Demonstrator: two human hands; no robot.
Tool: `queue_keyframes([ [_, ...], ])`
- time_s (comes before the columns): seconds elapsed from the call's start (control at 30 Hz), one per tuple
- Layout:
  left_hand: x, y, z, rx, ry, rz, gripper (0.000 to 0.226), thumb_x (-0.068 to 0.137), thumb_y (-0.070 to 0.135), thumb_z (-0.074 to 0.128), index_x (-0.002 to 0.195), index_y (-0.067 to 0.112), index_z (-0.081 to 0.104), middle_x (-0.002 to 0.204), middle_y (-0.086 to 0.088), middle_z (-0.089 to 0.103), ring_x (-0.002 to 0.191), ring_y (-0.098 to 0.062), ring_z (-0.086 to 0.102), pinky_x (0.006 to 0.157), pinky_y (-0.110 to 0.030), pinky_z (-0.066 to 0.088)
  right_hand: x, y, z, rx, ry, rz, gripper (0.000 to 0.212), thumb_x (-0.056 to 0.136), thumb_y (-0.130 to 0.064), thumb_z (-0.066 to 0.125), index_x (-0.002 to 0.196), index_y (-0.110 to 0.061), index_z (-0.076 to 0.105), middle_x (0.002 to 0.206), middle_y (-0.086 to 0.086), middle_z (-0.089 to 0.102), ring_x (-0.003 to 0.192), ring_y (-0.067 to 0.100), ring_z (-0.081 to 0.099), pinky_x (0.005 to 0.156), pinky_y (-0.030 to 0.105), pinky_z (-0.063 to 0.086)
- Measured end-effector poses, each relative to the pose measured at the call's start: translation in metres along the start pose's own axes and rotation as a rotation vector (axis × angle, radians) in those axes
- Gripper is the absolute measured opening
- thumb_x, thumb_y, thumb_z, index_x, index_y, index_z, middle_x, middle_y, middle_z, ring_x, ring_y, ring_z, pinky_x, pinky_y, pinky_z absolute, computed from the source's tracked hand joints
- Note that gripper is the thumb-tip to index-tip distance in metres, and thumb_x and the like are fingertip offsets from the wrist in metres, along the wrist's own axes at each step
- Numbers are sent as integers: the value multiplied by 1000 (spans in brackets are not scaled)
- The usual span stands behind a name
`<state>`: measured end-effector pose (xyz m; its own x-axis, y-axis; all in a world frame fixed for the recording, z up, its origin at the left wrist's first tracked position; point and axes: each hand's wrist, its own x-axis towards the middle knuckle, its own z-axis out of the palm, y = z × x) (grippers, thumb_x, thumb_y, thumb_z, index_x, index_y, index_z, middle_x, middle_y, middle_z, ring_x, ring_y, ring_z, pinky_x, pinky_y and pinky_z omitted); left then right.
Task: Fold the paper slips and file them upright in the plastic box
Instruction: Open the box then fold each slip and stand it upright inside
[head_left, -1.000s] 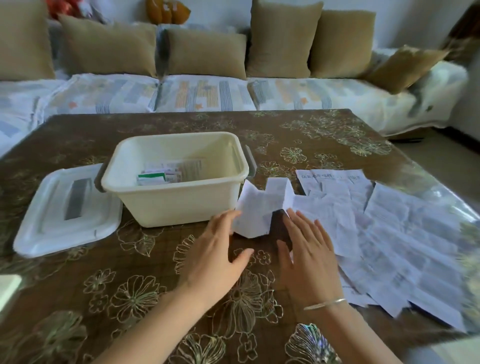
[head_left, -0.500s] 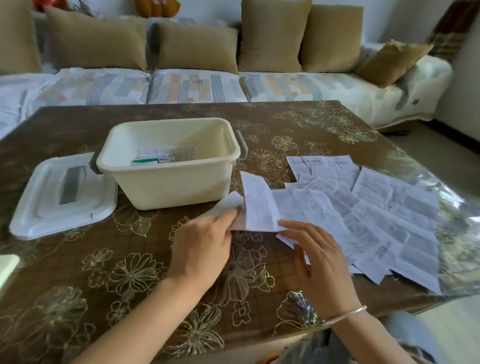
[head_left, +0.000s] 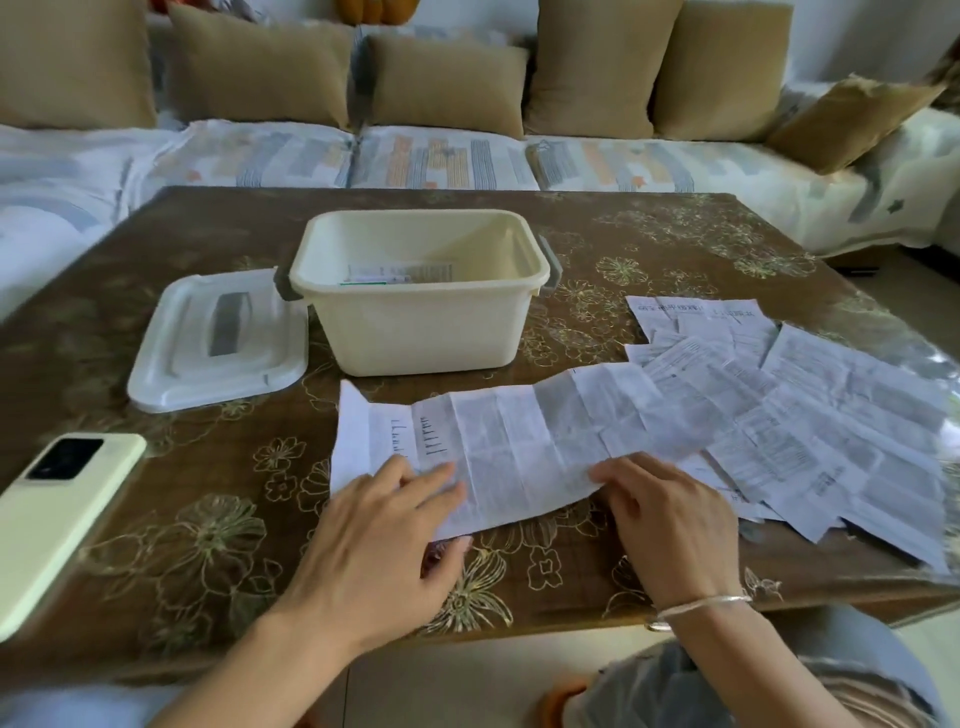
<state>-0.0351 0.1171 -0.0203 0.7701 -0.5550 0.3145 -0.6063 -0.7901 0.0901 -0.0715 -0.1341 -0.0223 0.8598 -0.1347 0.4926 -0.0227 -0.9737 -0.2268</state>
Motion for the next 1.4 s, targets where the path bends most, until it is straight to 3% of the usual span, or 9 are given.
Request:
queue_keyframes([
  [0.23,30,8,-1,-198,-25,-198,49,91,62,33,81,26,65,95,14,64,98,-6,52,82,-25,47,-14,0,4,201,30,16,26,78,-2,69,99,-18,72,97,-6,71,84,13,67,64,24,52],
  [0.33,48,15,2,-173,-101,-206,32,90,58,51,102,29,59,111,13,54,108,-7,46,92,-24,40,-16,-2,4,248,79,-28,28,82,-1,67,107,-15,71,113,-4,69,98,11,67,76,28,57],
  [0.47,57,17,12,-85,-148,-145,57,90,61,47,139,31,44,147,11,38,133,-14,31,110,-35,29,-16,-12,-2,366,155,-79,29,87,-6,58,112,-15,70,122,-8,65,105,3,64,81,18,54],
  [0.67,58,5,21,-41,-224,-108,66,87,67,26,145,39,36,155,17,29,137,-15,24,109,-40,27,-10,-44,-6,551,136,-261,39,84,0,50,117,-12,68,125,-6,64,116,6,60,90,32,55],
  [0.83,63,-13,20,-934,-99,-535,34,103,44,37,124,34,61,124,15,63,115,-6,55,89,-26,46,-3,-64,8,648,77,-287,46,79,8,53,119,-11,67,124,-5,65,116,4,59,88,25,54],
  [1.0,55,-42,-15,-1721,192,-922,45,105,41,30,109,14,66,106,-12,72,96,-24,69,84,-38,53,-1,-80,17,556,-29,-404,48,76,7,57,118,-13,68,121,-6,67,118,4,58,102,32,47],
  [1.17,37,-58,-23,-1172,245,-982,39,100,52,39,98,25,67,99,4,71,91,-10,66,82,-32,53,-5,-89,26,448,-150,-472,41,79,-4,57,117,-18,68,118,-9,68,114,7,61,99,37,50],
  [1.3,24,-67,-10,-754,146,-750,47,89,36,68,131,26,51,113,11,60,93,2,57,74,-18,46,-7,-92,32,422,-204,-490,36,79,-6,58,110,-20,69,107,-11,70,112,8,61,96,35,51],
  [1.4,18,-69,0,-580,136,-672,69,84,21,74,142,27,39,126,7,57,104,-13,59,86,-34,53,-8,-93,32,492,-246,-437,31,78,-10,53,95,-26,73,99,-19,71,112,5,59,86,31,54],
])
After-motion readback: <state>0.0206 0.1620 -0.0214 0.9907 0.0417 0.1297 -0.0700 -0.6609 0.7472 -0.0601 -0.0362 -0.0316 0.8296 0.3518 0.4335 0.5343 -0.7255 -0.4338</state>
